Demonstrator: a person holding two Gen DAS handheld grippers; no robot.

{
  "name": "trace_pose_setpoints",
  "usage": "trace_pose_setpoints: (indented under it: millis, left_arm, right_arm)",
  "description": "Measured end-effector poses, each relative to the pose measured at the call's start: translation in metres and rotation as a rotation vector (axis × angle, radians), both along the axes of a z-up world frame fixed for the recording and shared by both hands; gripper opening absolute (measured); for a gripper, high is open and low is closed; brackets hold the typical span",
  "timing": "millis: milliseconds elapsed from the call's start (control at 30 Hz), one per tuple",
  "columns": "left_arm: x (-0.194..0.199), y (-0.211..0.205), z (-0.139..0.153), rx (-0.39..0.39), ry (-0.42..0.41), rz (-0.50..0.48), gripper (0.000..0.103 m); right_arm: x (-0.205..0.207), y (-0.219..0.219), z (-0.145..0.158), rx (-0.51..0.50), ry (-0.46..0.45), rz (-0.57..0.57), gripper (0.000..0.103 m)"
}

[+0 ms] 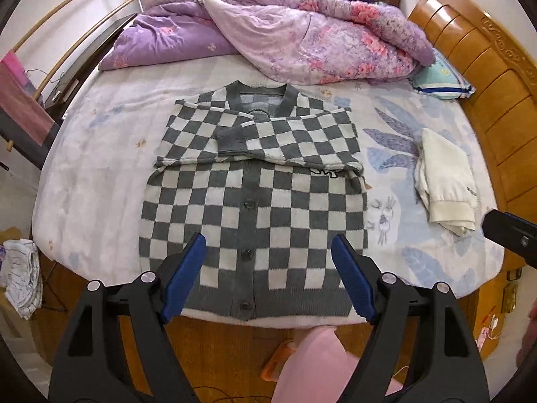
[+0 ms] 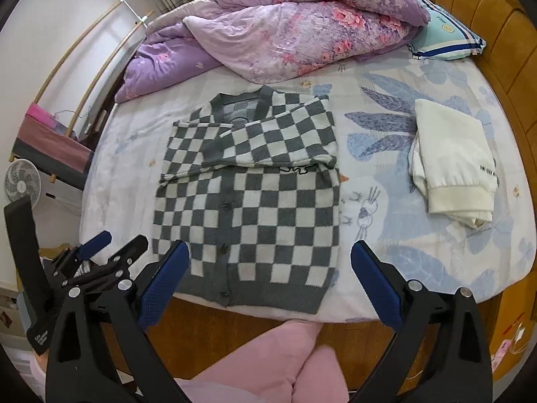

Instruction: Fold large clothes

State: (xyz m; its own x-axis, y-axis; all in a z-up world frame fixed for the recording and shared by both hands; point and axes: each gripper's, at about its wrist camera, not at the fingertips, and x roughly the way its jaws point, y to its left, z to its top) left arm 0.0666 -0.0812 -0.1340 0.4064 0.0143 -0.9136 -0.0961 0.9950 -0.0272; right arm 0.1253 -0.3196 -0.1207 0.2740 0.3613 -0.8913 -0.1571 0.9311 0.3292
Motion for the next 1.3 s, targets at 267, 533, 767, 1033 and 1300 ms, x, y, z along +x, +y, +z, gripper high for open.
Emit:
trace_pose_setpoints:
  millis: [267,533,767,1033,1300]
  left_arm:
    - [-0.064,0.036,0.015,0.08,-0.017,0.015,0.078]
    - [-0.081,0.076,0.011,0.048,0.018,0.039,0.078]
    - [-0.027,0.115,-0.005,0.024,0.05,-0.009,0.078]
    - [0.061,0.161,-0.019,-0.02,0.111,-0.122,0.079]
    - [0.132,0.184,-0.035,-0.005,0.152,-0.187,0.08]
  right_arm:
    - [-0.047,0.019,0.021,0.003,-0.079,-0.034,0.094]
    - [-0.057,0.049,0.027,0.023,-0.058,-0.069,0.095]
    - [-0.015,0.093,-0.003,-0.004,0.019,-0.104,0.095]
    - [0.051,0.124,-0.021,-0.029,0.098,-0.255,0.095]
    - [0.1,0.135,-0.037,-0.075,0.161,-0.316,0.095]
